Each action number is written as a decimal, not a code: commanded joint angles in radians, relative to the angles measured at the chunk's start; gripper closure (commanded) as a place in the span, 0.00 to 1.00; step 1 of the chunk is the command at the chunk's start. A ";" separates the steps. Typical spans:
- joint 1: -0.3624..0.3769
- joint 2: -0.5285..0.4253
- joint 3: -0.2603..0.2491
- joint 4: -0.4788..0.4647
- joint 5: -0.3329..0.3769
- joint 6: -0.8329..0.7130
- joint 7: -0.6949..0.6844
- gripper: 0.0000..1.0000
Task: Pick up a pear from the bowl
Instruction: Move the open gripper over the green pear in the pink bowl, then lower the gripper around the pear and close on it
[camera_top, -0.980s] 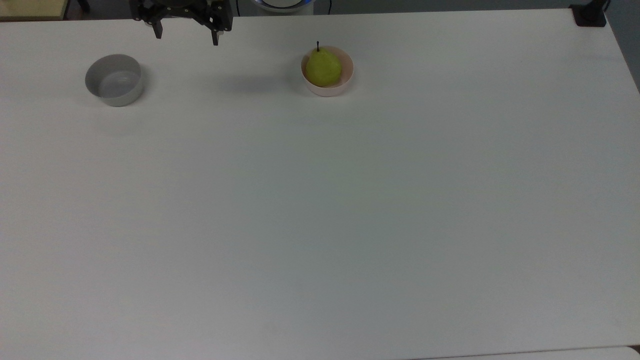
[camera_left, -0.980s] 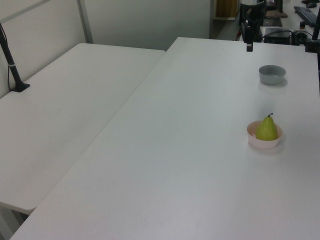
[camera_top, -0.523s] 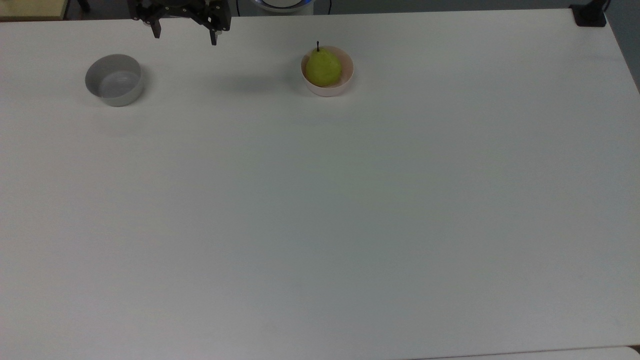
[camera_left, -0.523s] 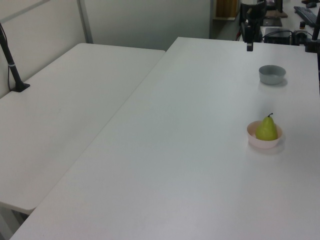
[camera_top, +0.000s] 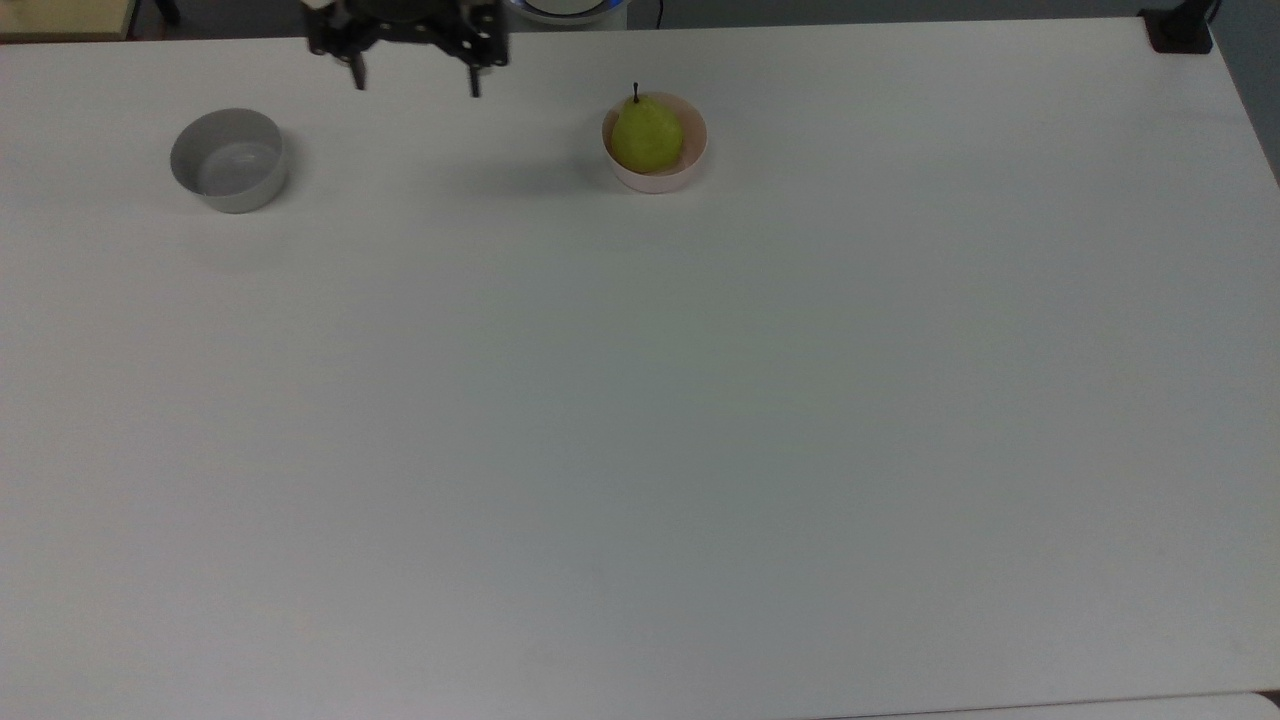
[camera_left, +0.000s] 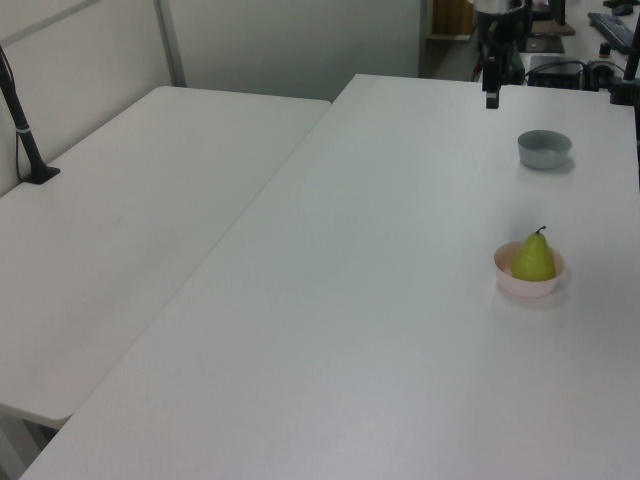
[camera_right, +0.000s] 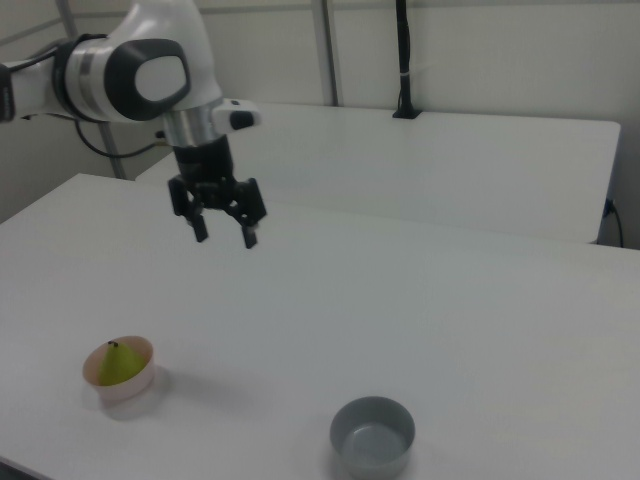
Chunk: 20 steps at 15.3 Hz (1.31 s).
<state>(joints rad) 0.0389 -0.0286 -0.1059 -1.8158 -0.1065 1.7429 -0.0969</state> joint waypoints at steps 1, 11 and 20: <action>0.217 -0.008 -0.115 0.010 0.073 -0.012 -0.009 0.00; 0.441 -0.097 -0.120 -0.130 0.094 -0.100 -0.038 0.00; 0.444 -0.111 -0.091 -0.436 0.016 0.148 -0.087 0.00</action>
<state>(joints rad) 0.4757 -0.1355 -0.2112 -2.1885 -0.0690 1.8354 -0.1690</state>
